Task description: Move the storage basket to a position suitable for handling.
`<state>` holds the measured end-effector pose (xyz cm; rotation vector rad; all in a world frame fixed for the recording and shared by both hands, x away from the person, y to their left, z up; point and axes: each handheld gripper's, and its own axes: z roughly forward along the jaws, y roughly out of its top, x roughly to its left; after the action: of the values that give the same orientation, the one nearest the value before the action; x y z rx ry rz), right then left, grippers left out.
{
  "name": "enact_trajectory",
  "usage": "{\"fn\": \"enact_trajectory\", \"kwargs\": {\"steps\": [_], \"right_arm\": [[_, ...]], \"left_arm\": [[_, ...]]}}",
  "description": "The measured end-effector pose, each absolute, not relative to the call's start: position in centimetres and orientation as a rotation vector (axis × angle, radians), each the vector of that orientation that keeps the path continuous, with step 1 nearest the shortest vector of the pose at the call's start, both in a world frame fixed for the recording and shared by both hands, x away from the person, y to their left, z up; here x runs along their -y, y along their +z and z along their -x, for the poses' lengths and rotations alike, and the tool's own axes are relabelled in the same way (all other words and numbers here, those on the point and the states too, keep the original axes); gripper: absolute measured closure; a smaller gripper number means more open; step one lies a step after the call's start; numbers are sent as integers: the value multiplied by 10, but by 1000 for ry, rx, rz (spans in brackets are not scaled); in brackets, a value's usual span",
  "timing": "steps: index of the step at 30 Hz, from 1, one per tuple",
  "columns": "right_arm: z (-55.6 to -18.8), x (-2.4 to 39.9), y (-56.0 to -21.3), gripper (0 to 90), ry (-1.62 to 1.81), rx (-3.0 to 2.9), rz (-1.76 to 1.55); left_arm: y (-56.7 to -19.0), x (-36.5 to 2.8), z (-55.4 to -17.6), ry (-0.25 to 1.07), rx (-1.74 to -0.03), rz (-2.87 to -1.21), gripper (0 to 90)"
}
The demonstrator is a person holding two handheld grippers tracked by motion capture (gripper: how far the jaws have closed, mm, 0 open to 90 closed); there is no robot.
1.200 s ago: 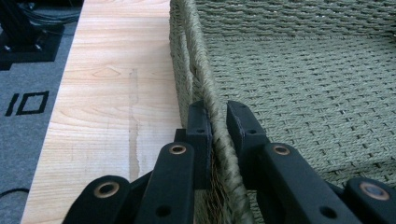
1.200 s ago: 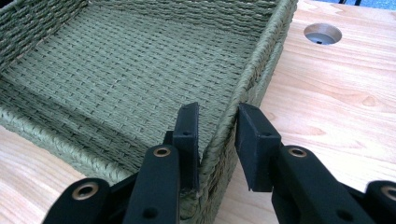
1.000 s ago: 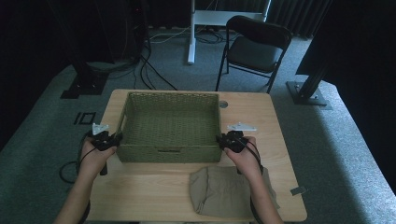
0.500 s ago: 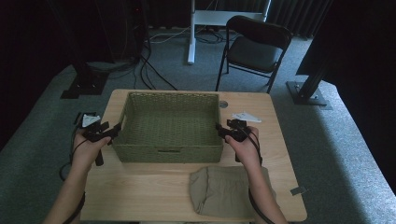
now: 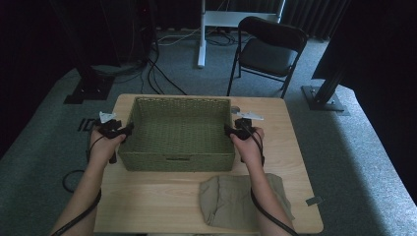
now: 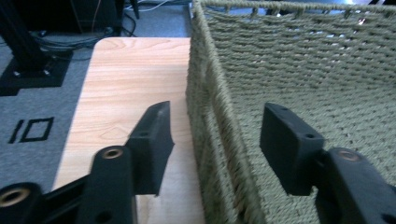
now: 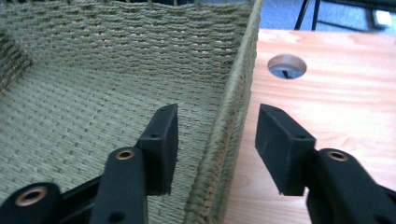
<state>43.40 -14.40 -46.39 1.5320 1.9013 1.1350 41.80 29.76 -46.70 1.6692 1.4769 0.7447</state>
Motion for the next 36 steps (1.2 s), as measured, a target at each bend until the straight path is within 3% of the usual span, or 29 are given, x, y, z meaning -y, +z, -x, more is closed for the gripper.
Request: {"fn": "enact_trajectory", "kwargs": {"steps": [8, 10, 13, 36], "right_arm": [[-436, 136, -467, 638, 1103, -1889, -1601], [-437, 135, -467, 684, 1097, -1866, -1623], [-438, 130, -467, 744, 1029, -1844, -1615], [-439, 153, -467, 763, 1004, -1810, -1632]], "left_arm": [[-474, -289, -423, 746, -1507, -1689, 632], [-474, -289, -423, 735, -1531, -1680, 721], [-474, -287, -423, 730, -1519, -1705, 785], [-473, -260, -426, 706, -1531, -1712, 789]]}}
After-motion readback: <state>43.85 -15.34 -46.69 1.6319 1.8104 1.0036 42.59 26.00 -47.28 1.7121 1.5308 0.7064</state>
